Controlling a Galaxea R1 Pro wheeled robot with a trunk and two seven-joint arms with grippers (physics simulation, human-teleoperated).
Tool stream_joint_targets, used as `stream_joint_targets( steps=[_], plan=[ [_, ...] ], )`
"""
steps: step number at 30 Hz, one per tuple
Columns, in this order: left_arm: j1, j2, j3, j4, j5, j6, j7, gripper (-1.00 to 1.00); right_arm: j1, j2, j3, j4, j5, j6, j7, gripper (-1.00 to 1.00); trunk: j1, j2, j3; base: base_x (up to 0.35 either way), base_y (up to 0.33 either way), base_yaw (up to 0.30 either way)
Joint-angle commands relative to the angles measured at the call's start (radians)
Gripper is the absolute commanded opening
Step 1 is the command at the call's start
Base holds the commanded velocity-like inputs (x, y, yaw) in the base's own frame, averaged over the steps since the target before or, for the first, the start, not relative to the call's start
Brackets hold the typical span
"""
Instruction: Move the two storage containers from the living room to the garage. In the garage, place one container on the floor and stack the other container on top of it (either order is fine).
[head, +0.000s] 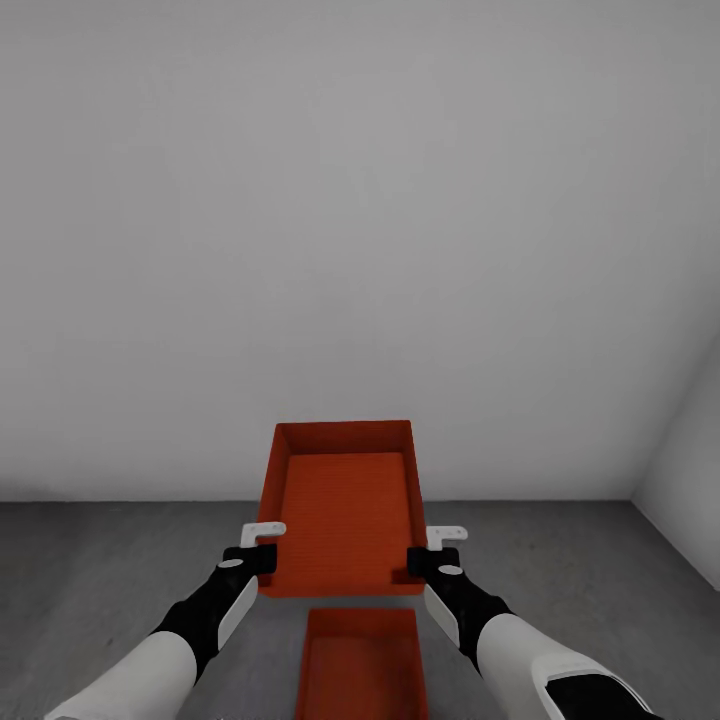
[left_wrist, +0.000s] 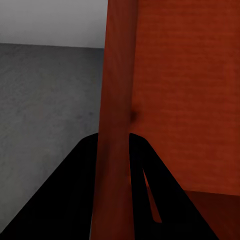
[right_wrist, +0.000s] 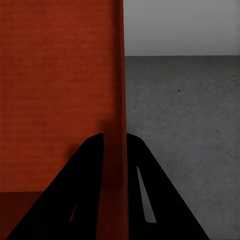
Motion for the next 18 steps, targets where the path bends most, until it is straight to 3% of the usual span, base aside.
stream_joint_targets(
  steps=[1, 18],
  plan=[
    [0.000, 0.003, 0.074, 0.000, 0.005, 0.007, 0.104, -1.00, -0.002, -0.058, -0.044, -0.003, 0.015, -0.063, -0.031, -1.00, 0.001, -0.003, -0.004, 0.000, 0.000, 0.000],
    [0.000, 0.003, 0.073, 0.000, 0.004, 0.007, 0.104, -1.00, -0.001, -0.060, -0.044, -0.003, 0.015, -0.066, -0.030, -1.00, 0.001, -0.003, -0.031, 0.000, 0.000, 0.000]
  ],
)
